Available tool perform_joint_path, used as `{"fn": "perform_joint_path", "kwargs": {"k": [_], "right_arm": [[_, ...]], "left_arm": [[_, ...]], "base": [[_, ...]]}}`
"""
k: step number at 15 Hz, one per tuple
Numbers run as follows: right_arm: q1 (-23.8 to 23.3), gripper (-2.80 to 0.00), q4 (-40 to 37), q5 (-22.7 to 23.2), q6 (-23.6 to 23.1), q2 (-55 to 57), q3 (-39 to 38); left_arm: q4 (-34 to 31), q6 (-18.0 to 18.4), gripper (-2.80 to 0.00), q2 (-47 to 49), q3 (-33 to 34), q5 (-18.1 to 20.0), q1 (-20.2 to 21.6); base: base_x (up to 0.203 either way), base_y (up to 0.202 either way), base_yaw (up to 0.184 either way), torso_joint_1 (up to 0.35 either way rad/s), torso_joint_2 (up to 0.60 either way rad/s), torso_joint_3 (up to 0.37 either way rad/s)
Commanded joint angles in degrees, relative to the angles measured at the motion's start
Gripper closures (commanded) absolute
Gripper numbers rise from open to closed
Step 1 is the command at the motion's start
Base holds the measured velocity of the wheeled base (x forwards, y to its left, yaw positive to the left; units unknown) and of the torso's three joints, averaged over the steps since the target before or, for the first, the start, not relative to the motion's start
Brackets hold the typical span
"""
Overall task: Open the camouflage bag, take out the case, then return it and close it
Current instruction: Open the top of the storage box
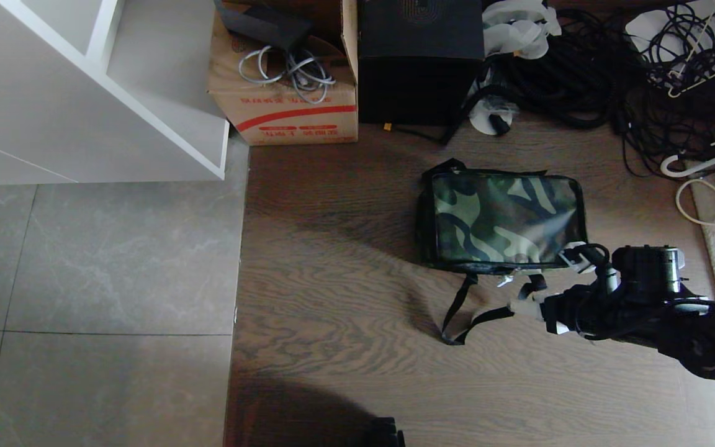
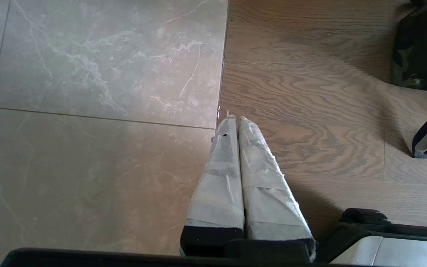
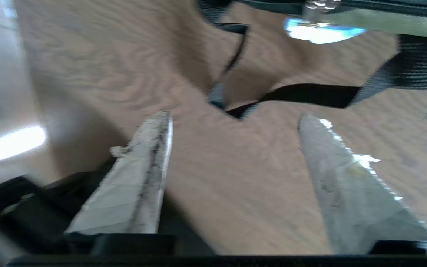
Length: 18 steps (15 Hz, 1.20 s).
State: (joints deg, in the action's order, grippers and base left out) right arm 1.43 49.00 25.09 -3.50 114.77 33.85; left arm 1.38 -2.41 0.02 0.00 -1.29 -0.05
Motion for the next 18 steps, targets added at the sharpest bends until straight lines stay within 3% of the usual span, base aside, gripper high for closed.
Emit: {"fn": "perform_joint_path", "kwargs": {"k": [1,7,13,18], "right_arm": [[-0.11,-2.8,2.15,-1.34,-0.46,4.16,1.91],[-0.11,-2.8,5.76,-1.62,0.13,9.43,6.22],[-0.11,-2.8,12.87,-1.72,3.59,13.7,8.79],[0.21,-2.8,17.03,-4.44,3.62,17.55,10.89]], "left_arm": [[0.03,-0.05,0.0,-0.02,0.47,-0.03,-0.04],[0.03,-0.05,0.0,-0.02,0.52,-0.03,-0.04],[0.03,-0.05,0.0,-0.02,0.52,-0.03,-0.04],[0.03,-0.05,0.0,-0.02,0.53,-0.03,-0.04]], "base": [[0.0,0.0,0.0,0.0,0.0,0.0],[0.0,0.0,0.0,0.0,0.0,0.0],[0.0,0.0,0.0,0.0,0.0,0.0],[0.0,0.0,0.0,0.0,0.0,0.0]]}}
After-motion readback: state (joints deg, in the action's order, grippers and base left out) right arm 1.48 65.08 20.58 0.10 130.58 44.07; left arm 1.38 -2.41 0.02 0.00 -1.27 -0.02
